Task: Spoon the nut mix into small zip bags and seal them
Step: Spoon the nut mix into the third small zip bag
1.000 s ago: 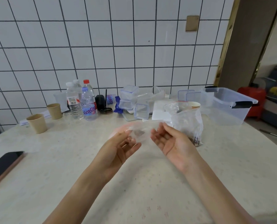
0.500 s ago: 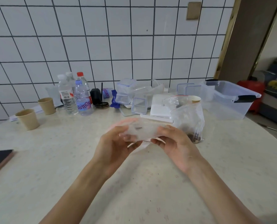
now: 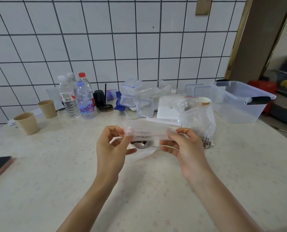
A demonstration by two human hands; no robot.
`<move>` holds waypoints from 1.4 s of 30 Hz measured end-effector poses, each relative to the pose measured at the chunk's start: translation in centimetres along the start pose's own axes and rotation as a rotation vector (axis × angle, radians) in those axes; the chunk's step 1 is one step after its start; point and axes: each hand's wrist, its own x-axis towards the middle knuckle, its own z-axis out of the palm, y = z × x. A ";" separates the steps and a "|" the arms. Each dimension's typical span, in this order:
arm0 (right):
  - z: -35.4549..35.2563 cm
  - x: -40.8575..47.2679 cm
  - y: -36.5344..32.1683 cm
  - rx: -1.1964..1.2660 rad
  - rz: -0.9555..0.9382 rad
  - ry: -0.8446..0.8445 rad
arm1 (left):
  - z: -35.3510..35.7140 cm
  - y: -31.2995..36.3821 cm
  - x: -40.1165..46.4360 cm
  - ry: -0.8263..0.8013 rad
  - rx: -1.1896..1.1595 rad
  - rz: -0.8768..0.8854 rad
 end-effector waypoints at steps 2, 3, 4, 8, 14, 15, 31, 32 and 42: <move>-0.3 -0.1 -0.1 0.047 0.055 -0.014 | -0.3 -0.2 -0.1 -0.027 -0.016 -0.044; -0.4 -0.2 -0.1 0.067 0.082 -0.022 | -0.5 -0.3 -0.2 -0.050 -0.045 -0.073; -0.6 -0.1 -0.1 0.090 0.109 -0.031 | -0.6 -0.3 -0.2 -0.075 -0.093 -0.113; -1.1 0.1 0.0 0.230 0.219 -0.098 | -1.0 -0.1 0.1 -0.190 -0.424 -0.361; -1.5 -0.5 -0.5 0.353 0.261 -0.368 | -1.5 0.2 0.4 -0.394 -0.572 -0.442; -1.5 -0.6 -0.6 0.332 0.260 -0.378 | -1.6 0.4 0.4 -0.411 -0.498 -0.416; -1.8 -1.7 -1.0 0.122 0.114 -0.500 | -1.3 1.4 -0.3 -0.587 -0.706 -0.558; -1.9 -1.7 -0.9 0.041 0.080 -0.515 | -1.2 1.4 -0.5 -0.603 -0.599 -0.453; -0.6 -2.2 0.5 -0.080 -0.063 -0.045 | 0.8 0.7 -1.8 -0.069 0.001 0.005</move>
